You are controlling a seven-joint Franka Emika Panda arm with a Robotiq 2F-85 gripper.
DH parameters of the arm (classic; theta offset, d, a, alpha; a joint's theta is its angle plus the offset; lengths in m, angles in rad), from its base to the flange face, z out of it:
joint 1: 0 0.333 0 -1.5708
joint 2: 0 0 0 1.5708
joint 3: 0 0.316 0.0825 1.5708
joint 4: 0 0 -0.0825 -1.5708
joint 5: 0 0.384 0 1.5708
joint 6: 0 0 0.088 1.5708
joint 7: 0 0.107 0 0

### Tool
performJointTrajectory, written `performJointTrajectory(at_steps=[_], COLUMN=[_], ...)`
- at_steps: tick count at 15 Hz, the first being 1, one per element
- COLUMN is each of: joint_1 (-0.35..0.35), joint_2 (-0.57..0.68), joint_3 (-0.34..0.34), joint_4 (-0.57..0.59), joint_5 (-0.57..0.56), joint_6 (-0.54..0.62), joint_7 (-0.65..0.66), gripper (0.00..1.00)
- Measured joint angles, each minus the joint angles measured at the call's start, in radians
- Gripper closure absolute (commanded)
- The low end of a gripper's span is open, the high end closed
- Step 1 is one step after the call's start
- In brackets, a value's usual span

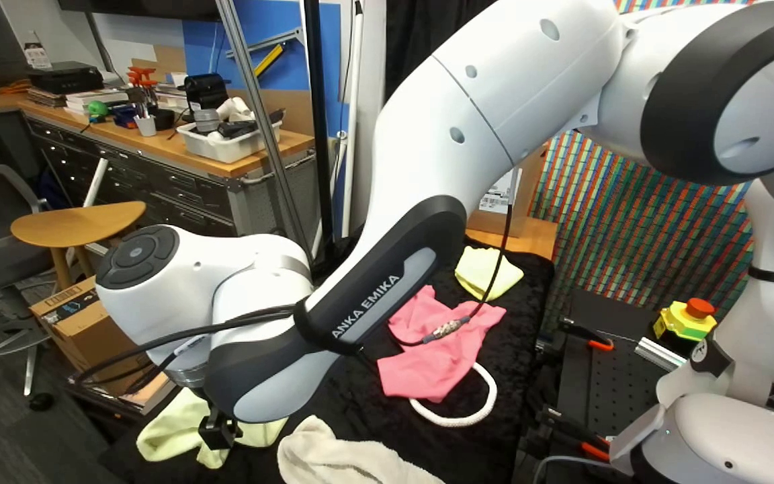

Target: Stack the objects on the table together

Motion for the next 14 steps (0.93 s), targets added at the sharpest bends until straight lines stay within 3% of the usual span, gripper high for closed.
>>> performJointTrajectory(at_steps=[8,14], joint_1=[-0.008,-0.017], joint_2=[0.059,0.087], joint_3=[0.002,0.005], joint_4=[0.083,0.09], joint_5=[0.056,0.057], joint_6=[-0.03,0.017], joint_7=[0.0,-0.003], gripper=[0.0,0.0])
